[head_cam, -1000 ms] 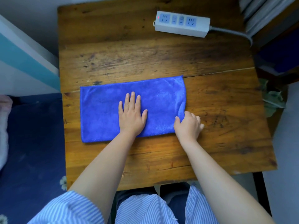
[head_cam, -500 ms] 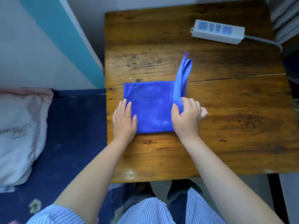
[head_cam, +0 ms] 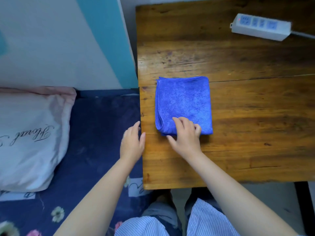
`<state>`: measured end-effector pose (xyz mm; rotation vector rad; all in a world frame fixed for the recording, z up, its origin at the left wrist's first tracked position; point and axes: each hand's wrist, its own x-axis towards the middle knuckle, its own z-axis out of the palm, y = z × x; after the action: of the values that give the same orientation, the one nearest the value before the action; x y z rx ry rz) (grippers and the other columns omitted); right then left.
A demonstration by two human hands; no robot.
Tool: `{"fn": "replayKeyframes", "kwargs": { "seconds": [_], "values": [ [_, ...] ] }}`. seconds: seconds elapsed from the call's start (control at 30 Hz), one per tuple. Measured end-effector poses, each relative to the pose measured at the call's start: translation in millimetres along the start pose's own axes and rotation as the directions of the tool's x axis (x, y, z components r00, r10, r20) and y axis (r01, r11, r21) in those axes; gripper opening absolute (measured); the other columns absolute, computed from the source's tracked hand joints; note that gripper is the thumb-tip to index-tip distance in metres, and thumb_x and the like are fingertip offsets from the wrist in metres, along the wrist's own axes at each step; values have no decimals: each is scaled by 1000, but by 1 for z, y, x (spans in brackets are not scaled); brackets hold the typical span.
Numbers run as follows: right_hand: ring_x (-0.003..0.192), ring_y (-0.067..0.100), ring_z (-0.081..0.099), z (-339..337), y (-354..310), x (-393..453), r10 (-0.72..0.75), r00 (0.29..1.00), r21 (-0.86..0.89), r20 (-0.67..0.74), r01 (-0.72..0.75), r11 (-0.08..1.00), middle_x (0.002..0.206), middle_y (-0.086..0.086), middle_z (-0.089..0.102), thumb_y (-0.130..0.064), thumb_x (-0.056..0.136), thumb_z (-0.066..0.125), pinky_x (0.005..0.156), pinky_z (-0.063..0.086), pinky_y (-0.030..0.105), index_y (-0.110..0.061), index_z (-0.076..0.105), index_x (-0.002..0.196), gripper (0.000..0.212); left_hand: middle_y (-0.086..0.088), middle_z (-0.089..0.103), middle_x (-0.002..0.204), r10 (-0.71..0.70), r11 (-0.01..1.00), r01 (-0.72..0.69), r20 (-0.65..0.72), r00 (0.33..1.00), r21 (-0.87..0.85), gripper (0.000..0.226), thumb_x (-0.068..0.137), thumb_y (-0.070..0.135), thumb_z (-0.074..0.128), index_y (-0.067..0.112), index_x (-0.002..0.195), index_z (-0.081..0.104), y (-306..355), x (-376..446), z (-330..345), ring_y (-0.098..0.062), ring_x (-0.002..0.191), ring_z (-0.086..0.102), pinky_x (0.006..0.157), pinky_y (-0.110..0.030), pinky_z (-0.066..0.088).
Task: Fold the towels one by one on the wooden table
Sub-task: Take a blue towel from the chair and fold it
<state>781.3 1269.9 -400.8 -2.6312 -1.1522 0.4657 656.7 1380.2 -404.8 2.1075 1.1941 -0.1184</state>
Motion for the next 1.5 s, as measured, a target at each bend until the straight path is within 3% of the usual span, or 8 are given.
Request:
{"fn": "replayKeyframes", "kwargs": {
  "seconds": [0.2, 0.47, 0.73, 0.9, 1.0, 1.1, 1.27, 1.5],
  "values": [
    [119, 38, 41, -17, 58, -7, 21, 999, -226, -26, -26, 974, 124, 25, 57, -4, 36, 82, 85, 38, 67, -11, 54, 116, 85, -4, 61, 117, -46, 992, 55, 75, 996, -111, 54, 89, 40, 55, 13, 133, 42, 60, 17, 9, -25, 110, 55, 86, -33, 43],
    [130, 50, 34, -13, 77, -12, 233, 972, 224, -23, -223, 949, 142, 34, 30, 3, 71, 33, 103, 31, 59, 9, 39, 133, 62, -10, 63, 116, 113, 959, -125, -59, 992, -254, 27, 92, 9, 53, 2, 118, 55, 81, 12, 21, -23, 107, 56, 80, -16, 35],
    [145, 28, -4, -9, 66, -18, 313, 943, -43, 109, -310, 950, 156, 14, -7, 4, 85, 39, 115, 1, 49, -13, 7, 148, 73, -12, 60, 111, -217, 972, 224, 100, 971, -69, 29, 93, 23, 46, 7, 117, 49, 63, 8, 32, -31, 104, 54, 78, -33, 41],
    [144, 28, -13, -40, 70, -11, 263, 947, -85, 183, -251, 964, 155, 13, -14, -4, 81, 40, 115, -4, 49, -13, 8, 148, 74, -14, 29, 148, 95, 984, -90, -26, 995, 155, 56, 90, 19, 51, 5, 141, 32, 65, 11, 25, -28, 138, 27, 112, -35, 25],
    [145, 31, 1, -57, 68, 14, 87, 994, 30, 66, -89, 996, 155, 15, 5, -13, 75, 25, 116, 1, 47, -4, 25, 143, 69, -25, 48, 135, 364, 902, -340, -45, 930, 267, 46, 83, 11, 52, -6, 125, 52, 74, 27, 28, -39, 128, 45, 102, -46, 40],
    [143, 34, 10, -53, 64, 51, -75, 996, -63, 52, 78, 995, 154, 18, 15, -28, 86, 16, 116, 8, 48, -1, 31, 141, 63, -25, 54, 130, 390, 846, -389, 75, 918, 364, 49, 84, 21, 40, -6, 120, 57, 88, 40, 34, -39, 121, 52, 94, -50, 46],
    [146, 21, -3, -38, 74, 99, -141, 953, -244, 268, 209, 947, 157, 6, -2, -34, 98, 31, 117, -4, 39, -14, 11, 148, 57, -11, -7, 157, 221, 857, -279, 181, 958, 434, 63, 98, 39, 29, 11, 149, 4, 82, 49, 51, -23, 146, -8, 118, -39, 1],
    [145, 26, -3, -38, 101, 108, 12, 987, 25, 163, -16, 1000, 157, 1, -1, -27, 100, 31, 117, 1, 39, -17, 12, 147, 52, -17, 12, 155, 347, 851, -369, 128, 929, 373, 82, 79, 53, 9, 7, 146, 22, 61, 46, 57, -32, 145, 9, 116, -46, 12]
  ]
}}
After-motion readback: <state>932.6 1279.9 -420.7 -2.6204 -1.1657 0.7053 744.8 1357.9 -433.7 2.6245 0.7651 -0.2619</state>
